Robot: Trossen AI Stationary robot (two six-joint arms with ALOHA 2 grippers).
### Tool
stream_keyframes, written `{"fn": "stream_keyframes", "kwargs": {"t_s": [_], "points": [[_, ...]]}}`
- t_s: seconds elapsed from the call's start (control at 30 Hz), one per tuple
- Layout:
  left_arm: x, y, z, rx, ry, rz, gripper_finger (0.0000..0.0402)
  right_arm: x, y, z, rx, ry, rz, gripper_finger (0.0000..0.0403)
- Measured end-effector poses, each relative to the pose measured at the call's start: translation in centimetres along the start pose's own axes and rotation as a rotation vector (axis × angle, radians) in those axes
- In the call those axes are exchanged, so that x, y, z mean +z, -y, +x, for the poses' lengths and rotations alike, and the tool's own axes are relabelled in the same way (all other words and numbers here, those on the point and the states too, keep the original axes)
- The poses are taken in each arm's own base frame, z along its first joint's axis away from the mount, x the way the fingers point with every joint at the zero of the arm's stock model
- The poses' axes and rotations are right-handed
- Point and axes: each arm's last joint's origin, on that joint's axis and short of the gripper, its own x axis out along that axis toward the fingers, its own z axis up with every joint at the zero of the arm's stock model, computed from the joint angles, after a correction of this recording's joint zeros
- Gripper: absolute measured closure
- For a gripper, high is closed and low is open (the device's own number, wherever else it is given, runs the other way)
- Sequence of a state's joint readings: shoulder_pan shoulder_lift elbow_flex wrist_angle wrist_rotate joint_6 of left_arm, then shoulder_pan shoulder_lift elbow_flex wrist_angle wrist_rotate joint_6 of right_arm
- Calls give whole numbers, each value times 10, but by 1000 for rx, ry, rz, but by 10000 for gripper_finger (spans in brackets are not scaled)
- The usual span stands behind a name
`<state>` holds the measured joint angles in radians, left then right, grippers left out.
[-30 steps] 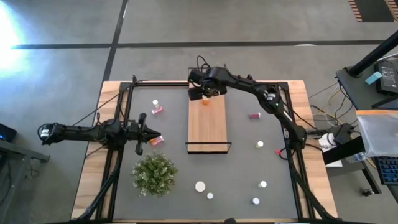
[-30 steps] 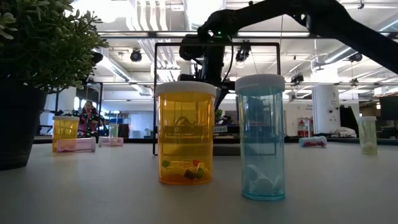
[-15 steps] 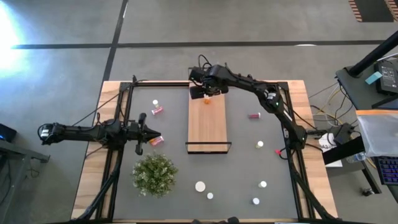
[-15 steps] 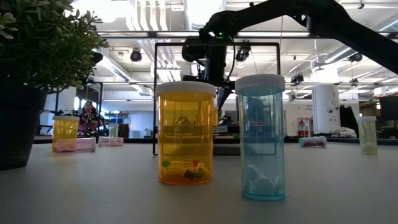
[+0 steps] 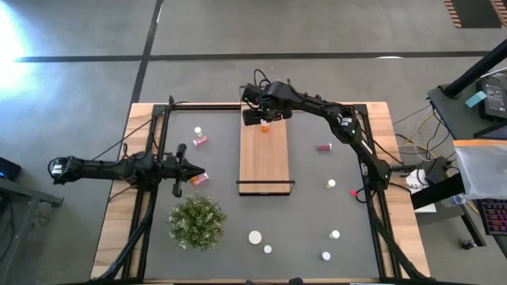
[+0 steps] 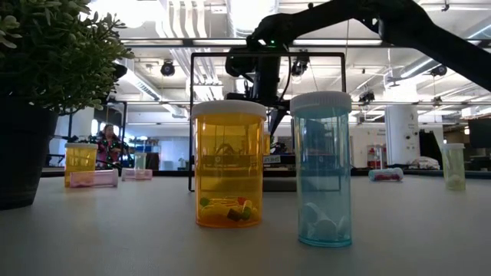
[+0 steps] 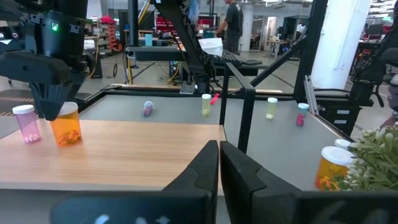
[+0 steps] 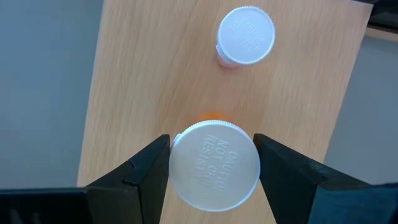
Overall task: Pick and place medicine bottles onto shelf by color
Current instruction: Put the top right orange pill bottle on the shelf
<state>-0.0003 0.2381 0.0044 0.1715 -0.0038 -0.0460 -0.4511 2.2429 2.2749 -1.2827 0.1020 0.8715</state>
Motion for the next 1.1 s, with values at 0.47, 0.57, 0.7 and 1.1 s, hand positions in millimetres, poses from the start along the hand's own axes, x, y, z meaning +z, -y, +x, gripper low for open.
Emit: {"fn": "stream_keyframes", "kwargs": {"t_s": [0.47, 0.57, 0.7, 1.1], "points": [[0, 0, 0, 0, 0, 0, 402, -6, -5, -3, 16, -2, -16, 197], [0, 0, 0, 0, 0, 0, 402, -6, -5, -3, 17, -2, -16, 197], [0, 0, 0, 0, 0, 0, 402, -5, -5, -3, 13, 4, -14, 197], [0, 0, 0, 0, 0, 0, 402, -1, -2, -3, 14, 14, -2, 197]]}}
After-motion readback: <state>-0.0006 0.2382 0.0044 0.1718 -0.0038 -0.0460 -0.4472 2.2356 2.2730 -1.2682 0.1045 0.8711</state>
